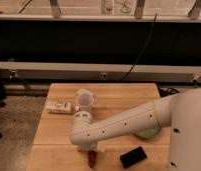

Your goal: Place the pepper in the ceramic cup

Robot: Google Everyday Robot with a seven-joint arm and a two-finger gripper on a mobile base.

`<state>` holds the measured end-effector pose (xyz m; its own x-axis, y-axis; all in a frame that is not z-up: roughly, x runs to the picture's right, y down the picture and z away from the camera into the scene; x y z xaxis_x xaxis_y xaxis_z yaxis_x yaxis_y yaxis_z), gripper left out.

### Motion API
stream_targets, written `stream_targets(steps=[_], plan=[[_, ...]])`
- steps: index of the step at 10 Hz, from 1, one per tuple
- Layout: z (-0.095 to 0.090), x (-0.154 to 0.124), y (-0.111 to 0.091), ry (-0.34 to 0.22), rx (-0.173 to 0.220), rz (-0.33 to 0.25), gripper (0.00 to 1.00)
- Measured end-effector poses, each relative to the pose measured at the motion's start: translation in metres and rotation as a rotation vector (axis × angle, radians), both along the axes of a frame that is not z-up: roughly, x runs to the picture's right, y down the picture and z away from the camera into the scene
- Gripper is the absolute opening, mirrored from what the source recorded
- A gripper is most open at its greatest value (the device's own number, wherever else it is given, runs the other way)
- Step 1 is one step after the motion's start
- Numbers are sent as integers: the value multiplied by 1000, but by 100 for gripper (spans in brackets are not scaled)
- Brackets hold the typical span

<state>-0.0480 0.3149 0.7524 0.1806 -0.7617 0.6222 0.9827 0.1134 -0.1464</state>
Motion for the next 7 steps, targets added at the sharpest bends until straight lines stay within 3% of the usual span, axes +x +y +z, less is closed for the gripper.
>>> stream_targets(steps=[5, 6, 7], plan=[[-5, 15, 1, -22, -28, 41, 80], [-5, 15, 4, -27, -36, 45, 78], [-5, 15, 7, -32, -42, 46, 70]])
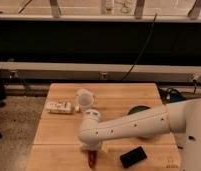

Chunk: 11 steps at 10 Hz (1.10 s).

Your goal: Place the pepper in the ceramic cup

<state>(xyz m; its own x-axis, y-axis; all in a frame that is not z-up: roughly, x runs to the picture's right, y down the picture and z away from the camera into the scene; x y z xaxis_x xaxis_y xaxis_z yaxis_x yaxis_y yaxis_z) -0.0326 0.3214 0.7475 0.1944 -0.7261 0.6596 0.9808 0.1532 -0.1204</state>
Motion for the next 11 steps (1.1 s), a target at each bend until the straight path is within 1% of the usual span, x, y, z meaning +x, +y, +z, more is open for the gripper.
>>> stream_targets(steps=[1, 2, 4, 5, 6, 7, 8, 9, 11], plan=[[0, 2, 2, 1, -4, 1, 61], [1, 5, 4, 1, -10, 4, 49], [1, 6, 5, -5, -14, 7, 28], [0, 8, 4, -7, -13, 2, 16], [-3, 6, 0, -13, -7, 0, 7], [-7, 4, -6, -19, 3, -3, 2], [-14, 0, -16, -28, 17, -10, 0], [-23, -4, -32, -38, 39, -20, 0], [-32, -12, -51, -52, 69, -42, 0]])
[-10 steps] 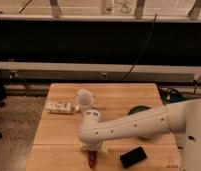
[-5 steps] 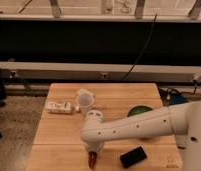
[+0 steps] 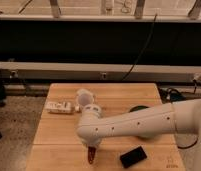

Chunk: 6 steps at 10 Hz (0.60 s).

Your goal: Place the pepper in the ceramic cup

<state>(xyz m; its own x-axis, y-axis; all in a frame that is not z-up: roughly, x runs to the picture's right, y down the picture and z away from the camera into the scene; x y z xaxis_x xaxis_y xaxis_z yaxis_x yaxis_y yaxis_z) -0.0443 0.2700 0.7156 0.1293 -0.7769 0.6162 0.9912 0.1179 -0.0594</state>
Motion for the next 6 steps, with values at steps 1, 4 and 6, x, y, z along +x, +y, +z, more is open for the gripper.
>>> stream_targets(steps=[1, 4, 6], plan=[[-4, -4, -16, -7, 23, -9, 0], [-17, -6, -62, -23, 86, -5, 0], [-22, -1, -78, -26, 111, 2, 0]])
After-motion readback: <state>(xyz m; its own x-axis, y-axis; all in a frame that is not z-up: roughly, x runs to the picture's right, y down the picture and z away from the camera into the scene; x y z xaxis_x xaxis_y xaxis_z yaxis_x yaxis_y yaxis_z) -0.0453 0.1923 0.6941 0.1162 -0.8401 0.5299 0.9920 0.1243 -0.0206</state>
